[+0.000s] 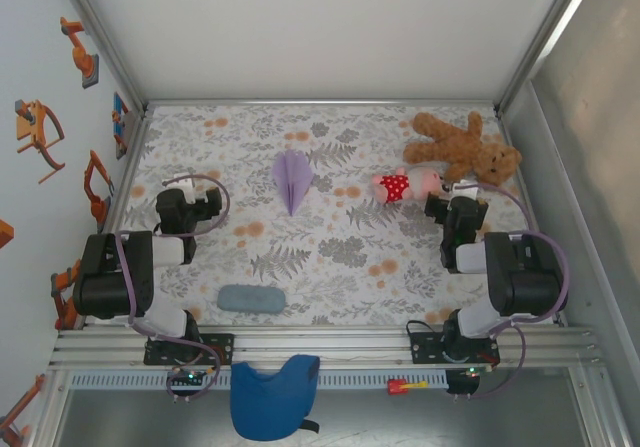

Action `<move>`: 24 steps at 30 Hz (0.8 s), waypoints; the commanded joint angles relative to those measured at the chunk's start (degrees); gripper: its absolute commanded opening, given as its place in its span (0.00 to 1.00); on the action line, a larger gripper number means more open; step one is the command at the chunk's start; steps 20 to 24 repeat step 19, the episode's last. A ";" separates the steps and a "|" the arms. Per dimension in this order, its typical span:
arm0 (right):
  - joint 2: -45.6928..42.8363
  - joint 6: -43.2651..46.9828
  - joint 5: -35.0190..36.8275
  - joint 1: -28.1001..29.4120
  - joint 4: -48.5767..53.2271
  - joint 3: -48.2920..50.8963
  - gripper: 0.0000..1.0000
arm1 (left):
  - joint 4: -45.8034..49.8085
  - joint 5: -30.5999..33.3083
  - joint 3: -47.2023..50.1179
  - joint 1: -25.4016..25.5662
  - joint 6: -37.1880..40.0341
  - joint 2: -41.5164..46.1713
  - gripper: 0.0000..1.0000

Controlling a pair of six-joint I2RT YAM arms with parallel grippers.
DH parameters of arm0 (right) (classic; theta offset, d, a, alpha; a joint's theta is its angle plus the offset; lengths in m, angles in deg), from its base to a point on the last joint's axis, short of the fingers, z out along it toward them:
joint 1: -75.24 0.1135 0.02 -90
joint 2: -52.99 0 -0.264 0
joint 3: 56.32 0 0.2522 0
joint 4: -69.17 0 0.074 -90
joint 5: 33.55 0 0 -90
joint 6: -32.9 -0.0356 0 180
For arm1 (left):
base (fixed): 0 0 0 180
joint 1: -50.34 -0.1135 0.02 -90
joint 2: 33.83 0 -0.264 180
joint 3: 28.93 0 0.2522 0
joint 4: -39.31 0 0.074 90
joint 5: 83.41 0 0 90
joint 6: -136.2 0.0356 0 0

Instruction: Fold a paper plane with a square sheet of paper (pick it up from the middle)

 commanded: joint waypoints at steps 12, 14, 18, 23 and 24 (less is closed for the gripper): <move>0.00 -0.26 0.97 -0.68 -0.70 -2.31 1.00 | -0.39 1.08 -1.20 0.45 1.45 0.02 0.96; 0.00 -0.25 0.99 -0.69 -0.67 -2.31 1.00 | -0.06 1.25 -1.50 0.55 1.53 -0.09 0.96; -0.08 -0.21 0.95 -0.73 -0.63 -2.15 1.00 | -0.14 1.13 -1.33 0.54 1.49 0.03 0.96; -0.17 0.22 -0.06 -0.68 -1.03 -1.72 1.00 | -0.31 1.16 -1.30 0.59 1.49 -0.04 0.96; -0.17 0.22 -0.06 -0.68 -1.03 -1.72 1.00 | -0.31 1.16 -1.30 0.59 1.49 -0.04 0.96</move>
